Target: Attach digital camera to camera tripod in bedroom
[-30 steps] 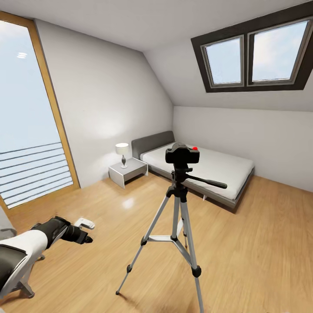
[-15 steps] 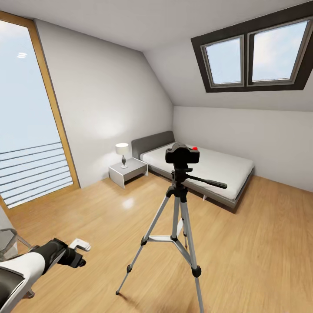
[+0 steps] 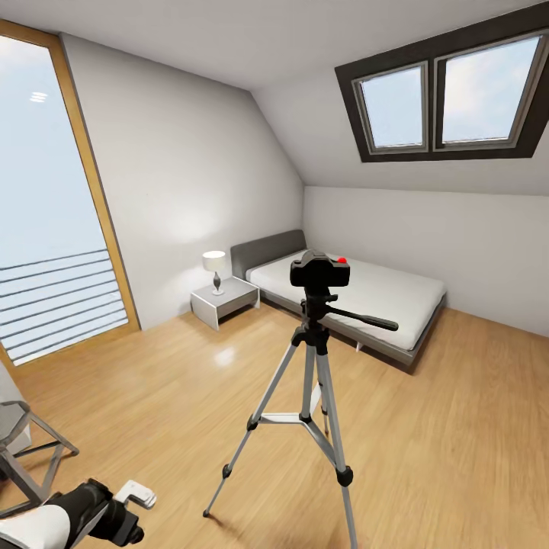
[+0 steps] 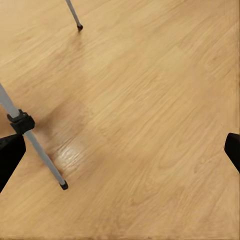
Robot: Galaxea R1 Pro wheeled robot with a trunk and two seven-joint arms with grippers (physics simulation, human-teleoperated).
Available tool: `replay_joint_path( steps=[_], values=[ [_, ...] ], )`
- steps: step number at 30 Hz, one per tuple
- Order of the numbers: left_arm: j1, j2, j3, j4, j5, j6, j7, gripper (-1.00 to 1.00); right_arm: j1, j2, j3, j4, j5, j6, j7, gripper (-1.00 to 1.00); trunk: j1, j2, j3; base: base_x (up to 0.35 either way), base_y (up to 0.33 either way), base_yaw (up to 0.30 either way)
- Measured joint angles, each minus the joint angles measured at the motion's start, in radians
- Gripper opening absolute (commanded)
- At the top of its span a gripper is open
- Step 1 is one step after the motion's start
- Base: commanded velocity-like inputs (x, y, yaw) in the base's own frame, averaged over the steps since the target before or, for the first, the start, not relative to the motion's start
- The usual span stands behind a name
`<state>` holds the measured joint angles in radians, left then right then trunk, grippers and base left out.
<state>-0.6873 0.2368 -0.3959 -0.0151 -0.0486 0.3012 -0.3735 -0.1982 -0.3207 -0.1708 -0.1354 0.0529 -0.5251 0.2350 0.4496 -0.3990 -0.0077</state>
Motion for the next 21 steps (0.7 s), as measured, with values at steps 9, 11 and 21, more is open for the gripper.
replay_joint_path(
  steps=[9,11,21],
  values=[
    [0.134,-0.044,0.006,0.000,0.110,-0.045,0.007,1.00,0.000,0.006,-0.001,0.054,0.000,0.051,-0.095,1.00,0.000,0.000,0.000,0.000,0.000,0.000],
    [0.152,-0.059,0.007,0.000,0.127,-0.047,0.022,1.00,0.000,0.008,-0.001,0.070,0.000,0.073,-0.100,1.00,0.000,0.000,0.000,0.000,0.000,0.000],
    [0.256,-0.194,0.011,0.000,0.156,-0.047,0.268,1.00,0.000,0.062,-0.003,0.125,0.000,0.218,-0.231,1.00,0.000,0.000,0.000,0.000,0.000,0.000]
  ],
)
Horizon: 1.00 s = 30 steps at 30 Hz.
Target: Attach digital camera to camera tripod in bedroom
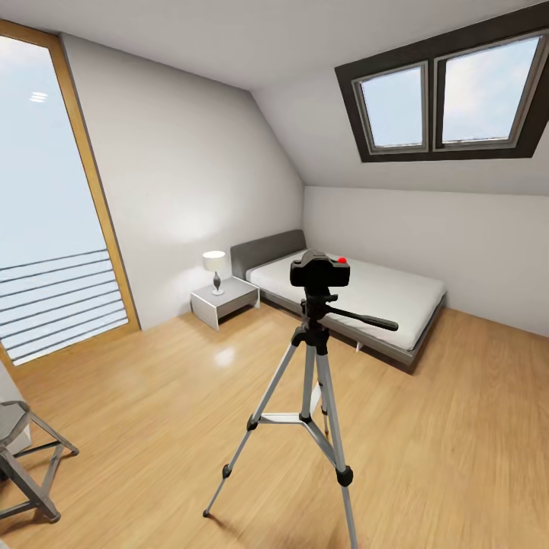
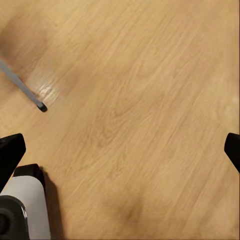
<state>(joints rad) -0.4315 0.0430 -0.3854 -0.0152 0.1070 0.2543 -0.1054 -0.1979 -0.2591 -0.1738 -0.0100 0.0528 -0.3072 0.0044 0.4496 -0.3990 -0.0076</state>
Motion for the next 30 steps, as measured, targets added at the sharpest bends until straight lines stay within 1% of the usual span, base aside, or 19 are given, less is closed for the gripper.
replay_joint_path(
  steps=[1,2,3,8,10,11,12,15,16,21,22,26,27,28,30],
  values=[
    [0.016,-0.013,0.000,0.000,0.002,0.001,0.035,1.00,0.000,0.016,-0.001,0.010,0.000,0.056,-0.047,1.00,0.000,0.000,0.000,0.000,0.000,0.000],
    [0.033,-0.022,0.001,0.000,0.004,0.002,0.059,1.00,0.001,0.030,-0.001,0.025,0.000,0.100,-0.080,1.00,0.000,0.000,0.000,0.000,0.000,0.000],
    [0.078,-0.032,0.001,0.000,0.006,0.004,0.087,1.00,0.001,0.051,0.000,0.056,0.000,0.160,-0.119,1.00,0.000,0.000,0.000,0.000,0.000,0.000],
    [0.132,-0.031,0.003,0.000,0.008,0.005,0.098,1.00,0.010,0.062,0.001,0.074,0.000,0.188,-0.135,1.00,0.000,0.000,0.000,0.000,0.000,0.000],
    [0.154,-0.022,0.004,0.000,0.009,0.005,0.101,1.00,0.022,0.064,0.001,0.077,0.000,0.197,-0.138,1.00,0.000,0.000,0.000,0.000,0.000,0.000],
    [0.165,-0.011,0.004,0.000,0.009,0.006,0.102,1.00,0.028,0.065,0.001,0.079,0.000,0.205,-0.139,1.00,0.000,0.000,0.000,0.000,0.000,0.000],
    [0.183,0.014,0.005,0.000,0.009,0.008,0.107,1.00,0.041,0.066,0.001,0.080,-0.001,0.229,-0.140,1.00,0.000,0.000,0.000,0.000,0.000,0.000],
    [0.206,0.036,0.012,0.000,0.011,0.008,0.109,1.00,0.057,0.066,0.001,0.081,-0.001,0.262,-0.140,1.00,0.000,0.000,0.000,0.000,0.000,0.000],
    [0.221,0.042,0.018,0.000,0.013,0.008,0.110,1.00,0.066,0.068,0.001,0.082,-0.001,0.276,-0.140,1.00,0.000,0.000,0.000,0.000,0.000,0.000],
    [0.259,0.055,0.043,0.000,0.030,0.009,0.111,1.00,0.094,0.073,0.001,0.083,0.000,0.294,-0.140,1.00,0.000,0.000,0.000,0.000,0.000,0.000],
    [0.274,0.064,0.054,0.000,0.036,0.009,0.111,1.00,0.103,0.074,0.001,0.083,0.000,0.297,-0.140,1.00,0.000,0.000,0.000,0.000,0.000,0.000],
    [0.303,0.092,0.076,0.000,0.046,0.009,0.111,1.00,0.118,0.075,0.001,0.083,0.000,0.301,-0.140,1.00,0.000,0.000,0.000,0.000,0.000,0.000],
    [0.308,0.101,0.081,0.000,0.048,0.009,0.111,1.00,0.121,0.075,0.001,0.083,0.000,0.301,-0.140,1.00,0.000,0.000,0.000,0.000,0.000,0.000],
    [0.316,0.117,0.092,0.000,0.050,0.008,0.111,1.00,0.125,0.075,0.001,0.083,0.000,0.302,-0.140,1.00,0.000,0.000,0.000,0.000,0.000,0.000],
    [0.324,0.130,0.105,0.000,0.052,0.008,0.110,1.00,0.128,0.076,0.001,0.083,0.000,0.302,-0.139,1.00,0.000,0.000,0.000,0.000,0.000,0.000]
  ],
)
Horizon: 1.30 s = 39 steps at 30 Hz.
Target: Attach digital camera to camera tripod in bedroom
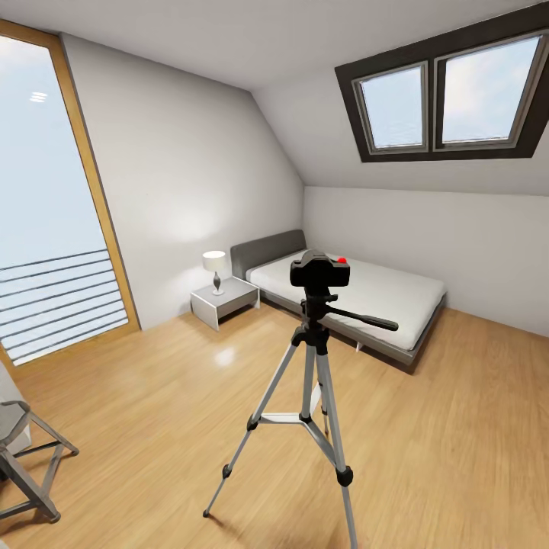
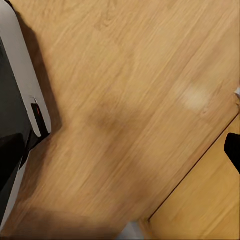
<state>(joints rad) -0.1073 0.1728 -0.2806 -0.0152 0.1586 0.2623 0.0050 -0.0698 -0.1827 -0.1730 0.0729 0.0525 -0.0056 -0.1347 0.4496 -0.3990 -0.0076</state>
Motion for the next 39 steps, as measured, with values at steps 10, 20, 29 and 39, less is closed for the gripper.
replay_joint_path(
  steps=[10,20,29,39],
  values=[
    [0.019,0.016,0.094,0.000,0.003,-0.005,-0.002,1.00,0.005,0.011,-0.001,-0.001,0.000,-0.005,0.000,1.00,0.000,0.000,0.000,0.000,0.000,0.000],
    [0.021,0.014,0.199,-0.002,0.004,-0.018,-0.002,1.00,0.005,0.013,-0.003,-0.005,0.000,-0.029,0.001,1.00,0.000,0.000,0.000,0.000,0.000,0.000],
    [0.021,0.013,0.213,-0.003,0.005,-0.059,-0.002,1.00,0.005,0.013,-0.003,-0.008,0.000,-0.108,0.001,1.00,0.000,0.000,0.000,0.000,0.000,0.000],
    [0.021,0.006,0.214,-0.004,0.005,-0.067,-0.002,1.00,0.005,0.013,-0.003,-0.009,0.000,-0.133,0.000,1.00,0.000,0.000,0.000,0.000,0.000,0.000]
  ],
)
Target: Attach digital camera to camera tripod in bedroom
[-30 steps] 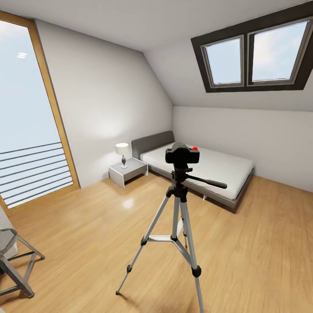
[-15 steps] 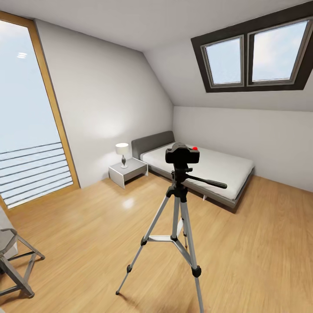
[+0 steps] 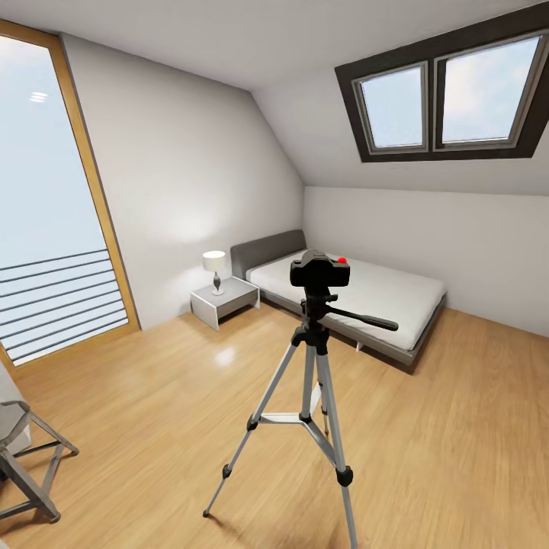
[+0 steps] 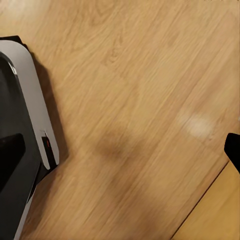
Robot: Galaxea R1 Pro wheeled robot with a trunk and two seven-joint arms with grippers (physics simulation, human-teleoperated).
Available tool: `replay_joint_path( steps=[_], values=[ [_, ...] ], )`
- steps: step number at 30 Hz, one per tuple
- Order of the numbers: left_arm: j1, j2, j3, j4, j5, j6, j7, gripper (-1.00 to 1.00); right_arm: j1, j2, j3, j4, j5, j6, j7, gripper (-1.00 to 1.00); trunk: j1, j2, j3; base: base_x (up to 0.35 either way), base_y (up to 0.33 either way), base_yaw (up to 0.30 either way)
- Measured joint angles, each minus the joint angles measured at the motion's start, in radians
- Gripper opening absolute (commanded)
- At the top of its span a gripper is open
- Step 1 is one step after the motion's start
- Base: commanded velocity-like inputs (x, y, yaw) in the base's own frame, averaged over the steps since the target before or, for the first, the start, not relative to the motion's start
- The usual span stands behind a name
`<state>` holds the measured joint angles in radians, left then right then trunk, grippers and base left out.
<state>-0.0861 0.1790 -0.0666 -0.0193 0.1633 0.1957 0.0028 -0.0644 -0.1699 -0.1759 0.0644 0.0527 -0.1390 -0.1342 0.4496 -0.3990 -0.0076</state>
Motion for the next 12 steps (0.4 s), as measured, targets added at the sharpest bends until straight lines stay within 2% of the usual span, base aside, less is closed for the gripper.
replay_joint_path(
  steps=[12],
  values=[
    [0.000,-0.004,0.000,-0.002,0.000,-0.001,-0.001,1.00,0.000,0.000,0.000,0.000,0.000,-0.003,0.000,1.00,0.000,0.000,0.000,0.000,0.000,0.000]
  ],
)
